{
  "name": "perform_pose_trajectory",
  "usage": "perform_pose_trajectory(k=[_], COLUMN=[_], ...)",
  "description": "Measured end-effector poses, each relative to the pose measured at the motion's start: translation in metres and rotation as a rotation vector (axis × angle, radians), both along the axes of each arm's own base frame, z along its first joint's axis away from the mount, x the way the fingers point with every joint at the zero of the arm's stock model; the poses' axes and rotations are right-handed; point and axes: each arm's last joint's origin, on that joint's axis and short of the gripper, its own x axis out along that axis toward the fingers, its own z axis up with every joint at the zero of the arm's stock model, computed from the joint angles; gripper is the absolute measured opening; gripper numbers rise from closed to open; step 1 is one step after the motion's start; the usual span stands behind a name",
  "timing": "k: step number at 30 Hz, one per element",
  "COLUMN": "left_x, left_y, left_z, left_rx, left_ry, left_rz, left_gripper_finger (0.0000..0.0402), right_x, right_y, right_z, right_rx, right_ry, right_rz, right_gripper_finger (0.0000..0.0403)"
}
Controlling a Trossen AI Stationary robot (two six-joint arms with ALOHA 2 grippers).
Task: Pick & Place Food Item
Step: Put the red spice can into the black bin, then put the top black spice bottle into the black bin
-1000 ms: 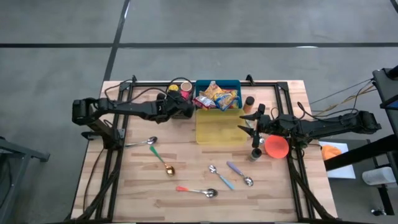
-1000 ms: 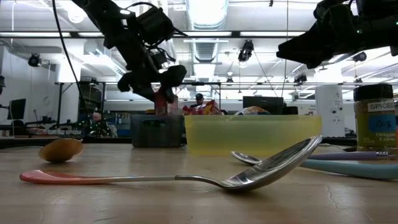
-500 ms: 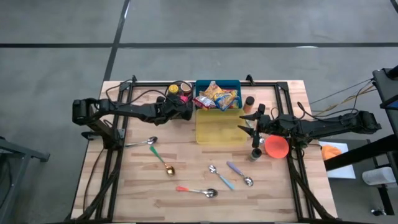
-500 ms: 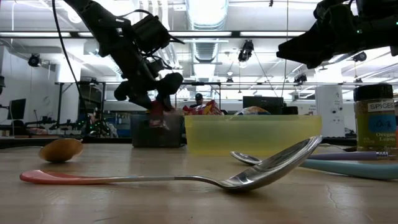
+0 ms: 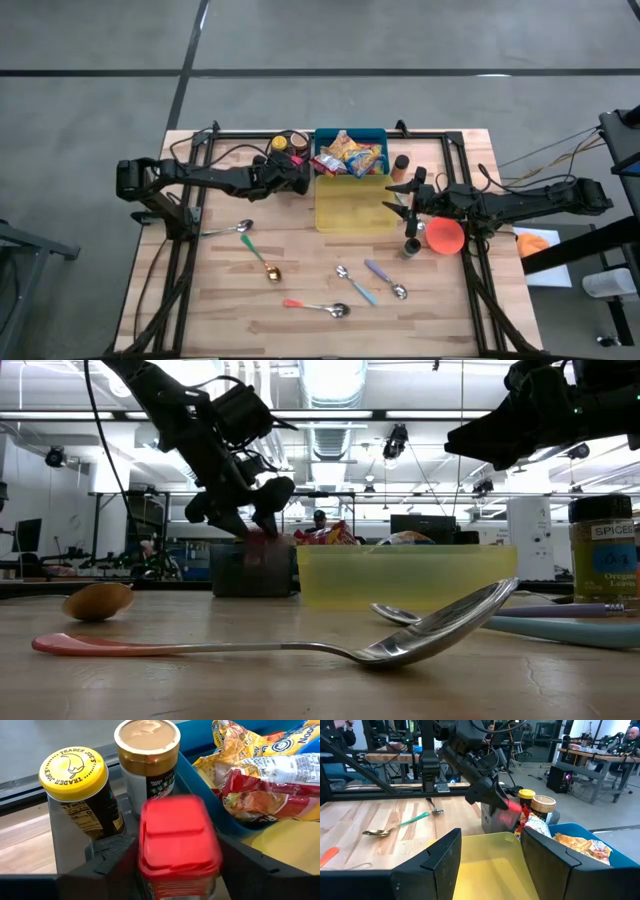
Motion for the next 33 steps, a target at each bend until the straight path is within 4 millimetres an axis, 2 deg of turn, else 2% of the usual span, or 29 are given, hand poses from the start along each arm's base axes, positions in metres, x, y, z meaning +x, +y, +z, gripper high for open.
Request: perform_pose_trajectory(k=[8,18,25,33], left_x=[0.0,0.0,-0.007,-0.037], left_y=[0.0,-0.001,-0.011,-0.043], left_z=[0.0,0.004,0.033,0.064], left_rx=[0.0,0.0,0.035,0.135], left_ry=[0.0,-0.01,-0.067,-0.151], left_rz=[0.0,-0.018,-0.105,-0.316], left_gripper_finger=[0.031,0.0316,0.0316,0.0317], right_x=[0.0,0.0,0.0,0.0], right_y=[0.0,0.0,0.0,0.0], right_z=[0.0,0.0,0.0,0.0], right_rx=[0.0,0.0,0.0,0.0], right_ry=[0.0,0.0,0.0,0.0], right_rz=[0.0,0.0,0.0,0.0], right_gripper_finger=[0.0203,0.0203,0.0203,0.0203])
